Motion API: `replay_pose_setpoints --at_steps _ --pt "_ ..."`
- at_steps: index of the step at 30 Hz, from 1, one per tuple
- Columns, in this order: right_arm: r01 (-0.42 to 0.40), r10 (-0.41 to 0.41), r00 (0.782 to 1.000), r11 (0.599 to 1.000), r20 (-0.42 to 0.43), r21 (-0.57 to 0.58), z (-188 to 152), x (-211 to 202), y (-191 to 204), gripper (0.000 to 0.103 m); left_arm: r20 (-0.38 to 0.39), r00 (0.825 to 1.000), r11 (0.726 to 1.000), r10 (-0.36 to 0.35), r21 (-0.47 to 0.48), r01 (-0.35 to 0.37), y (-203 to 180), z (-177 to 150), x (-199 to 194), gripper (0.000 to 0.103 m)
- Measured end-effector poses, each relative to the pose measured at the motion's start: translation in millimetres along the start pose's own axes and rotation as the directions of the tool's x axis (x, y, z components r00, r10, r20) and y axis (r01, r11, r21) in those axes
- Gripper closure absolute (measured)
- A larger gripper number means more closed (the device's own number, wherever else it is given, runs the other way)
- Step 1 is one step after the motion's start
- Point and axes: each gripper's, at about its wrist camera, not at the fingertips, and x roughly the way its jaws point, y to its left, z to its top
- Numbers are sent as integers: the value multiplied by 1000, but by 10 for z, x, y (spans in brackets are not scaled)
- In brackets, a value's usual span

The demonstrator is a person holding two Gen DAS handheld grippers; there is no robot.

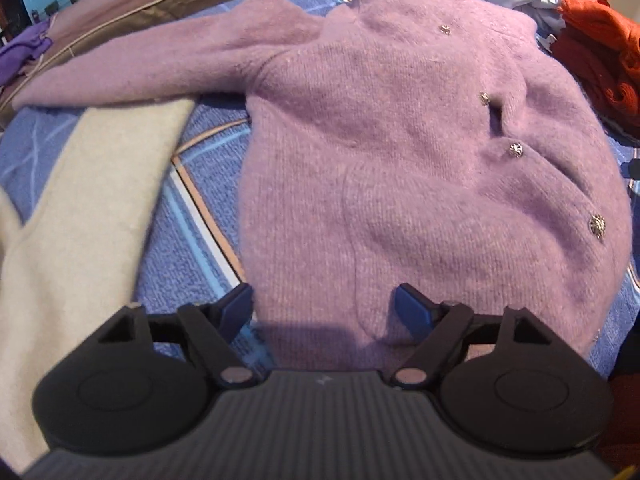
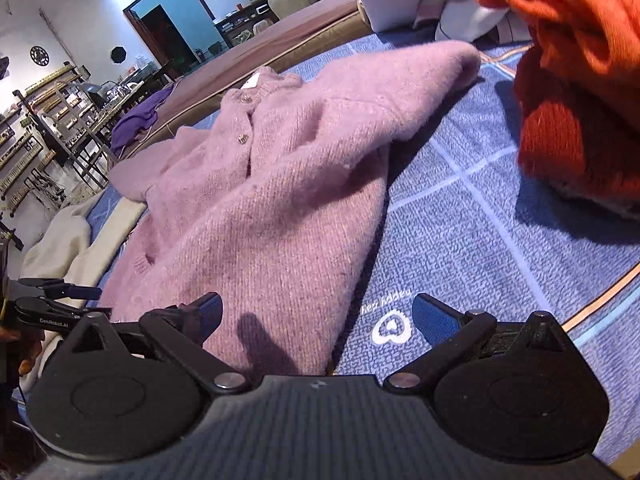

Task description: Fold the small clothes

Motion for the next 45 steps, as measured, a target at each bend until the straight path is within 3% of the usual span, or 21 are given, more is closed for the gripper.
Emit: replay_pose_setpoints --at_steps 4,8,13,17,18,19,20,21,22,24,25,26,27,29,31,36,38,41,43,44,45 --pt "11 -10 1000 998 -26 58 -102 89 -105 0 30 1000 1000 2 -13 -2 -22 -44 38 41" --pt "2 1 999 997 -35 71 -121 119 -90 0 42 999 999 -22 -23 23 -104 26 71 73" --pt "-28 30 999 998 -35 53 -108 163 -41 0 122 993 999 -4 -34 8 -231 155 -71 78" --pt "-65 68 997 994 -36 93 -142 154 -119 0 270 963 993 -13 -113 45 -86 287 -494 79" --pt "-89 96 994 991 -60 100 -162 189 -143 0 299 954 992 4 -120 33 -49 319 -589 88" --pt "-113 122 988 989 -94 97 -181 238 -147 0 325 945 993 38 -122 2 -2 372 -704 88" --pt "-115 121 989 991 -87 70 -193 247 -111 0 361 929 990 85 -134 -39 43 409 -812 103" --pt "-122 125 989 991 -75 48 -201 256 -60 0 402 903 983 148 -156 -92 115 463 -936 103" --pt "-157 160 984 987 -75 42 -201 289 -6 0 412 892 976 186 -179 -121 208 516 -1021 103" --pt "-250 254 964 966 -73 58 -203 384 106 1 363 902 959 235 -235 -156 400 606 -1067 101" --pt "-252 256 964 966 -72 65 -199 433 201 49 344 906 951 246 -265 -158 463 606 -1082 99" --pt "-214 218 975 975 -53 58 -187 443 291 61 327 918 949 225 -286 -131 518 580 -1091 85" --pt "-186 188 982 981 -26 54 -162 430 364 64 308 934 954 182 -287 -91 552 520 -1071 61" --pt "-209 208 978 975 23 70 -119 371 416 68 275 945 958 179 -269 -103 493 367 -1006 30" --pt "-198 196 980 978 31 59 -110 319 428 71 216 955 961 202 -231 -151 347 201 -817 22" --pt "-168 166 985 985 55 37 -54 -118 270 73 76 988 974 138 -190 -121 -27 -308 -322 25" --pt "-139 141 984 990 110 -23 46 -449 322 74 12 992 974 128 -188 -124 -141 -398 -150 40" --pt "-69 93 982 987 162 -147 239 -844 605 75 47 996 969 79 -237 -66 -302 -414 -158 55" --pt "-19 53 985 978 161 -209 310 -918 724 74 45 993 978 112 -180 -102 -464 -355 -132 67" --pt "5 28 989 975 143 -221 327 -876 738 62 49 991 980 128 -157 -119 -520 -329 -108 80" --pt "19 10 990 978 137 -208 326 -830 711 44 53 989 978 135 -167 -124 -533 -309 -83 84"
